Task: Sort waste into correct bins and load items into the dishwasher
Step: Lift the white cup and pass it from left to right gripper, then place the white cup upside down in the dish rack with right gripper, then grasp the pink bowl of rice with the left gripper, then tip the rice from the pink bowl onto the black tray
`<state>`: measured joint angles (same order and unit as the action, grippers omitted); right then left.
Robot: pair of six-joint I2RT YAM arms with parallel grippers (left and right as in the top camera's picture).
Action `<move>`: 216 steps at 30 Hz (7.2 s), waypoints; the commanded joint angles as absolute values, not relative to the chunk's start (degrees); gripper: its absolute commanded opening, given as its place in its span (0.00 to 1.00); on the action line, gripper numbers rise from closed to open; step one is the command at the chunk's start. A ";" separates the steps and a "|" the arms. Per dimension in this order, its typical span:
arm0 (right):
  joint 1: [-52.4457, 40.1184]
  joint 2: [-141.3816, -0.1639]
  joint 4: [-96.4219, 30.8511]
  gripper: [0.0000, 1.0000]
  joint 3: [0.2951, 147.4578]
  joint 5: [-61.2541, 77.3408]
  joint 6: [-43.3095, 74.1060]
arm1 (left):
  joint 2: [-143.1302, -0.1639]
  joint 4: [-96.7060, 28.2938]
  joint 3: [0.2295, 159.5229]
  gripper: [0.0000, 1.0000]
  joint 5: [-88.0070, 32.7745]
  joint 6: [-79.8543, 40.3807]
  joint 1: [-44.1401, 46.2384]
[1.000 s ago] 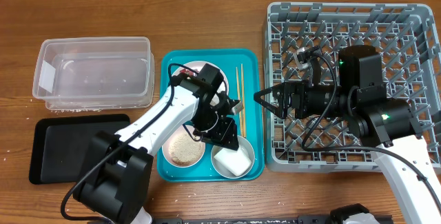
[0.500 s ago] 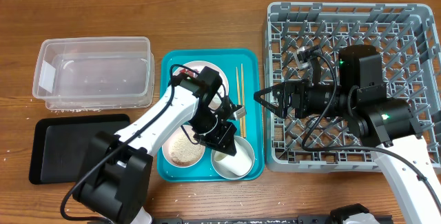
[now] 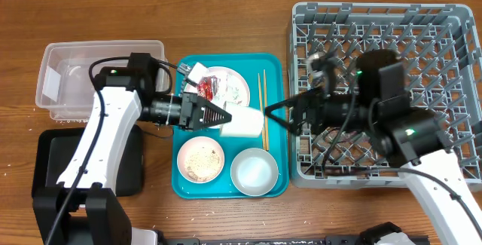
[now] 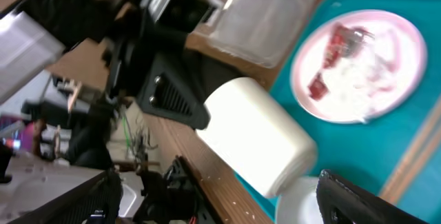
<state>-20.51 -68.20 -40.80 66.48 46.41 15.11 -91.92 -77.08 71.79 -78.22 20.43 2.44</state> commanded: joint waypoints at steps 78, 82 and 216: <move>-16.67 -80.34 -70.50 0.73 69.76 4.25 23.62 | -90.83 -79.77 72.64 1.00 -74.06 23.51 0.82; -15.99 -80.05 -67.24 0.86 72.12 3.53 24.47 | -90.83 -81.52 72.66 1.00 -71.59 23.53 0.82; -16.01 -71.48 -66.37 1.00 85.58 11.90 24.05 | -95.15 -96.90 64.90 0.04 -70.32 57.41 -56.55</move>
